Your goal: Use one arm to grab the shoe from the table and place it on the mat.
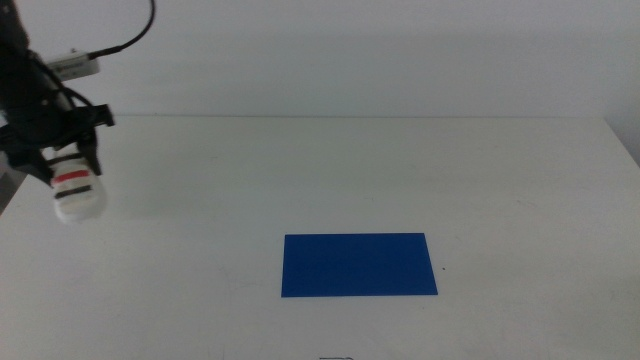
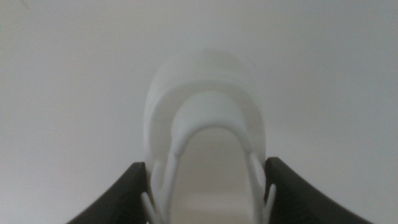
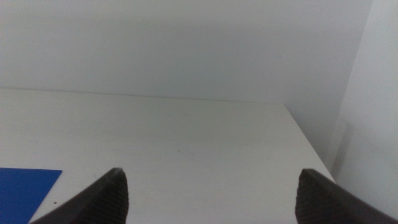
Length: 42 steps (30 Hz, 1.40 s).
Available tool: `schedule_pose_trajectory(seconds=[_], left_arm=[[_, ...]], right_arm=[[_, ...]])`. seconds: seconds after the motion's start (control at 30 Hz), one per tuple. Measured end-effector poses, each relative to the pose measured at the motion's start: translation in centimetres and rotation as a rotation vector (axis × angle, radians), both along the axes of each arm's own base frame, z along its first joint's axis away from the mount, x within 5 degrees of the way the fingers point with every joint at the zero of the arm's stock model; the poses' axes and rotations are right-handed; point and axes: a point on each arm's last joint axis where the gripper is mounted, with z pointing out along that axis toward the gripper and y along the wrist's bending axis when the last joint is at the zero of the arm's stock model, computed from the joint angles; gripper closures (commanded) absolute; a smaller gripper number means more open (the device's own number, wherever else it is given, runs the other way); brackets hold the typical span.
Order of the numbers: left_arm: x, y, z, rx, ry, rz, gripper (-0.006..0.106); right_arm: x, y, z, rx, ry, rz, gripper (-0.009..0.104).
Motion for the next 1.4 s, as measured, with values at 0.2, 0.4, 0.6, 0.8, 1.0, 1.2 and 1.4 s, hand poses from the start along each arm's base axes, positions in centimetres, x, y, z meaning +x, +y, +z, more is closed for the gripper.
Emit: schedule_pose_trajectory(seconds=[0.2, 0.4, 0.6, 0.8, 1.0, 1.2, 1.4], left_arm=[[-1.8, -7.3, 2.1, -0.015, -0.013, -0.082, 0.096], [-2.8, -17.6, 2.3, -0.041, -0.022, -0.231, 0.096], [-4.9, -26.6, 1.5, -0.064, -0.017, -0.358, 0.096], [-7.0, -33.3, -0.2, -0.077, 0.005, -0.427, 0.096], [-7.7, -35.3, -1.5, -0.071, 0.025, -0.458, 0.096], [-7.7, -35.4, -1.7, -0.048, 0.014, -0.577, 0.096], [-7.7, -35.4, -1.6, -0.008, -0.014, -0.834, 0.096]], right_arm=[[0.0, 0.0, 0.0, 0.000, 0.000, 0.000, 0.001], [0.0, 0.0, 0.0, 0.000, 0.000, 0.000, 0.001], [0.0, 0.0, 0.0, 0.000, 0.000, 0.000, 0.001], [0.0, 0.0, 0.0, 0.000, 0.000, 0.000, 0.001], [0.0, 0.0, 0.0, 0.000, 0.000, 0.000, 0.001], [0.0, 0.0, 0.0, 0.000, 0.000, 0.000, 0.001], [0.0, 0.0, 0.0, 0.000, 0.000, 0.000, 0.001]])
